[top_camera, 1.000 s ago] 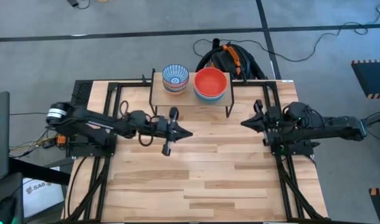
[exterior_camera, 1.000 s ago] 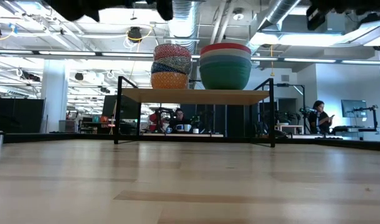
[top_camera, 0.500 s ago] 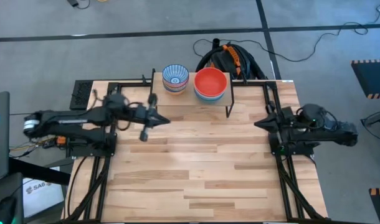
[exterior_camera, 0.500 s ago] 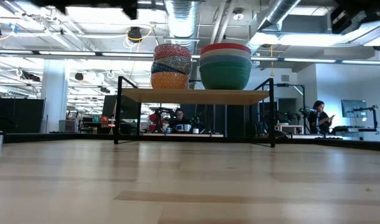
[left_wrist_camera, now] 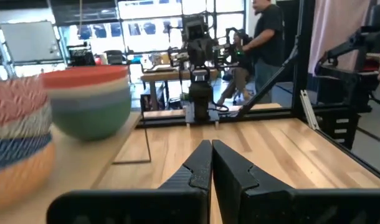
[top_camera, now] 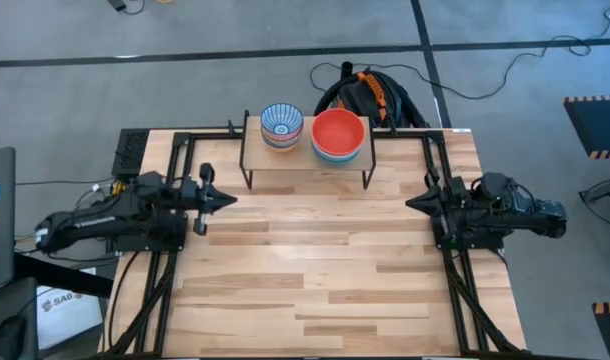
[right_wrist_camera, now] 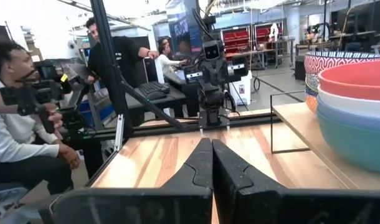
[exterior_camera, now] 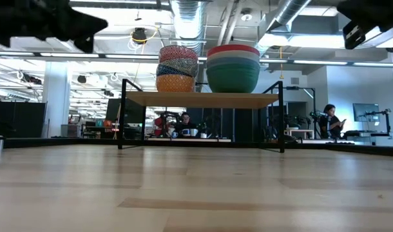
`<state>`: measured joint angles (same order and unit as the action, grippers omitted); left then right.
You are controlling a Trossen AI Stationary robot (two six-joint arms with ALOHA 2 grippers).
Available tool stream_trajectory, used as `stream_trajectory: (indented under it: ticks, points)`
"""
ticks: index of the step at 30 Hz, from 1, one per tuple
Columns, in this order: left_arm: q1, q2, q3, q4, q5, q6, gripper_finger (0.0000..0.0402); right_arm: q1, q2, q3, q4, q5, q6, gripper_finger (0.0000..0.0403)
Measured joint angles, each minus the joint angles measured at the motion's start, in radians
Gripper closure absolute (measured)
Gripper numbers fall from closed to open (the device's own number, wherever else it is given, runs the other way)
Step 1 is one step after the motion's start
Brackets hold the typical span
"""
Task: Place and stack bowls onto a shelf
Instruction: Return to Home Position
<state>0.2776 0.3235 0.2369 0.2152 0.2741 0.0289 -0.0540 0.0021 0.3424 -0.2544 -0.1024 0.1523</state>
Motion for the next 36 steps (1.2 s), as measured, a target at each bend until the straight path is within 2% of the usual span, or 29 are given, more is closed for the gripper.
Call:
stream_trajectory:
  ticks: [7,12,17,24,27,33,36]
  points:
    - [0.017,-0.227,-0.097,-0.088,-0.022,-0.064,0.0401,0.0,0.0,0.0,0.0,0.0,0.001,0.0385]
    - [0.025,-0.32,-0.153,-0.153,-0.079,-0.03,0.0401,0.0,0.0,-0.036,0.0,0.0,-0.017,0.0385]
    - [0.032,-0.318,-0.165,-0.168,0.005,-0.057,0.0401,0.002,0.0,-0.074,0.0,-0.002,0.001,0.0386]
    - [0.032,-0.323,-0.142,-0.213,0.028,-0.033,0.0401,0.002,0.0,-0.076,0.015,-0.005,0.005,0.0386]
    - [0.022,-0.319,-0.162,-0.206,0.031,-0.069,0.0401,0.002,0.0,-0.081,0.021,-0.005,0.029,0.0386]
    - [-0.026,-0.32,-0.226,-0.074,-0.085,-0.1,0.0401,0.002,0.0,-0.127,0.09,-0.033,0.061,0.0386]
    - [-0.05,-0.319,-0.226,-0.074,-0.132,-0.093,0.0401,0.002,0.0,-0.162,0.17,-0.032,0.061,0.0386]
